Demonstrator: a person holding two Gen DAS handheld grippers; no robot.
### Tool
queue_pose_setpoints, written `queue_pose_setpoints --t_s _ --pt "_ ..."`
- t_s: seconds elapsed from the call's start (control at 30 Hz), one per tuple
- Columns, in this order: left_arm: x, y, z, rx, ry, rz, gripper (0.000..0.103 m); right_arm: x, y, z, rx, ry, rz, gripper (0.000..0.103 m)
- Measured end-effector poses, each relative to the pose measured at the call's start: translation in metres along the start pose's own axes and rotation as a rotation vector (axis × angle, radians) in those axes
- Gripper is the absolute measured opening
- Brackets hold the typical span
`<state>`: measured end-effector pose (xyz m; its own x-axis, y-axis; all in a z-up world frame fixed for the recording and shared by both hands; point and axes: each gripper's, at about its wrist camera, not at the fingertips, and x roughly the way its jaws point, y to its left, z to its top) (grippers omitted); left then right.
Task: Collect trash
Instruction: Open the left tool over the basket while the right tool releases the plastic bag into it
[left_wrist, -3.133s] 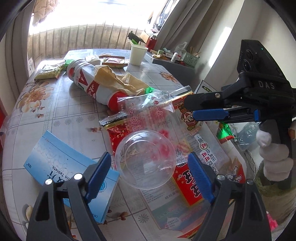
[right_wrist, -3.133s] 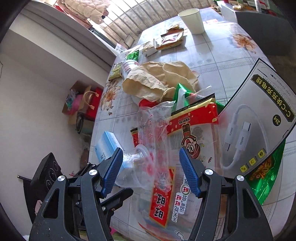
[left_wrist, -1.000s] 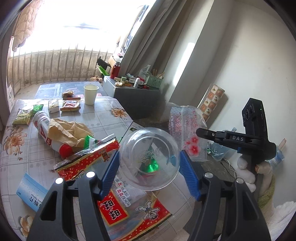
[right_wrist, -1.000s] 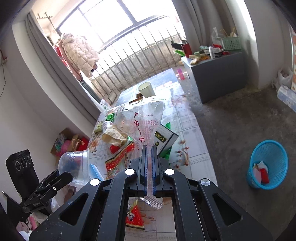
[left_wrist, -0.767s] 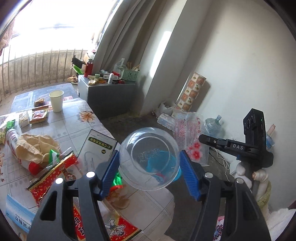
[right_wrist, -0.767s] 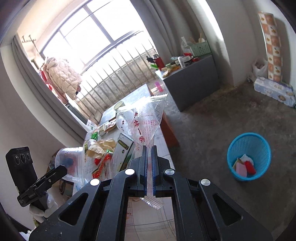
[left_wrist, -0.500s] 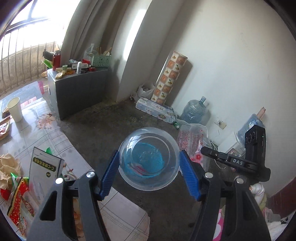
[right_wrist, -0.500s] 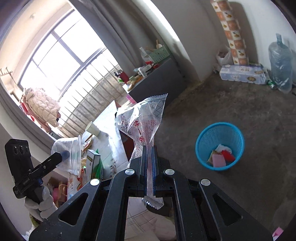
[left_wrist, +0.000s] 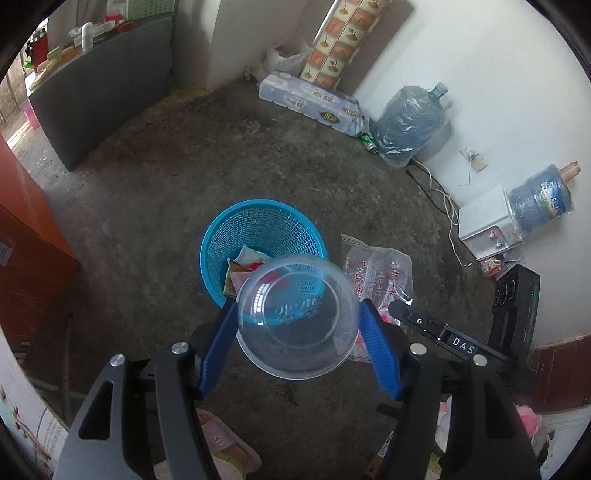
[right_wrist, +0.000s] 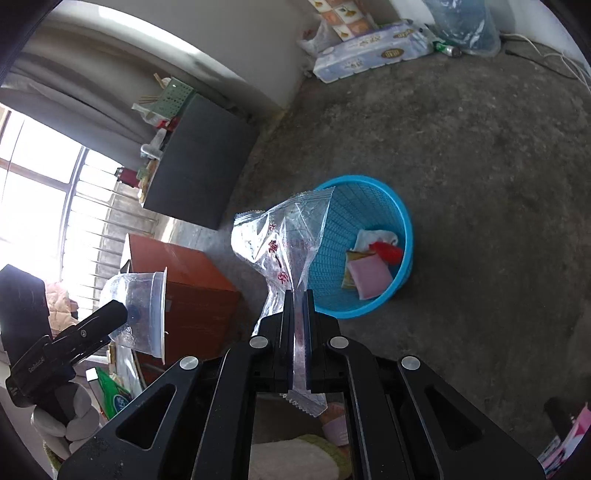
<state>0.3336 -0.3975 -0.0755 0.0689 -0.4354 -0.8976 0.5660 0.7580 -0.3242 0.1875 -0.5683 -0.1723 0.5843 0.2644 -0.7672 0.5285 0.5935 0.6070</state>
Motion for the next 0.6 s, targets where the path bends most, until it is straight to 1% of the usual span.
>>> queue_pose_setpoints --t_s 0.1,0.13,0.17,0.2,0.23,0.27,0.3,0.33,0.4,0.5,0.6 --pt "0.039 0.006 0.017 -0.023 0.036 0.024 0.065 0.036 -0.013 0.015 0.053 0.043 -0.026 0.004" --pt "0.051 0.007 0.021 -0.031 0.043 0.037 0.066 0.047 -0.016 0.021 0.064 0.047 -0.036 0.008" --pt "0.062 0.009 0.026 -0.040 0.049 0.055 0.066 0.057 -0.018 0.027 0.073 0.042 -0.049 0.009" --pt "0.074 0.012 0.033 -0.044 0.056 0.070 0.066 0.067 -0.018 0.032 0.070 0.033 -0.071 0.015" --pt "0.084 0.014 0.039 -0.040 0.062 0.082 0.068 0.077 -0.020 0.036 0.066 0.028 -0.094 0.030" --pt "0.094 0.018 0.044 -0.035 0.067 0.098 0.072 0.087 -0.023 0.040 0.071 0.027 -0.102 0.039" --pt "0.100 0.022 0.047 -0.039 0.060 0.121 0.073 0.095 -0.025 0.042 0.070 0.027 -0.104 0.051" --pt "0.103 0.026 0.051 -0.048 0.046 0.131 0.073 0.103 -0.028 0.043 0.070 0.026 -0.122 0.051" --pt "0.105 0.032 0.056 -0.068 0.026 0.108 0.074 0.111 -0.035 0.042 0.080 0.028 -0.169 0.051" --pt "0.103 0.040 0.056 -0.085 0.021 0.066 0.075 0.111 -0.042 0.039 0.109 0.024 -0.155 0.051" --pt "0.094 0.041 0.054 -0.075 0.009 0.055 0.075 0.109 -0.043 0.038 0.084 0.004 -0.164 0.051"
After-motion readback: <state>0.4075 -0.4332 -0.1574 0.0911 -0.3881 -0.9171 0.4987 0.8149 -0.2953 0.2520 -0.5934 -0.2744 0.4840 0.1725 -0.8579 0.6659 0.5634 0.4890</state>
